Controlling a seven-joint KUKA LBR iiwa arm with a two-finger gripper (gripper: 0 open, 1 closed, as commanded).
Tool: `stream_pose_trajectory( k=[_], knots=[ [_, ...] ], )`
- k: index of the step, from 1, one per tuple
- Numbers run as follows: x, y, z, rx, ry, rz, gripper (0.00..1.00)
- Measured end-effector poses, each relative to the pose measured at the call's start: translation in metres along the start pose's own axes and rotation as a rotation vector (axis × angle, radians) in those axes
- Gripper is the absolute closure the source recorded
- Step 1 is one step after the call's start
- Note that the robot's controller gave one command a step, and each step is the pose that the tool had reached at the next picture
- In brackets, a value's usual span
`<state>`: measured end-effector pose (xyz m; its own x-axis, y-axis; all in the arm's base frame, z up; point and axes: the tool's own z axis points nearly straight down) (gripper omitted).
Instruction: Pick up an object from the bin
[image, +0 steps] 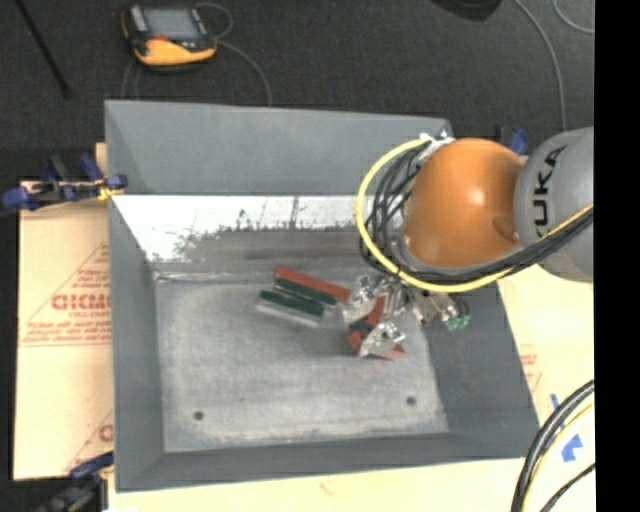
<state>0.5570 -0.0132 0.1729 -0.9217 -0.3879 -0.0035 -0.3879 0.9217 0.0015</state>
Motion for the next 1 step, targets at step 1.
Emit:
stream_pose_trajectory(
  k=[1],
  knots=[
    [0.0040, -0.0034, -0.0291, 0.001, 0.005, -0.002, 1.00]
  ],
)
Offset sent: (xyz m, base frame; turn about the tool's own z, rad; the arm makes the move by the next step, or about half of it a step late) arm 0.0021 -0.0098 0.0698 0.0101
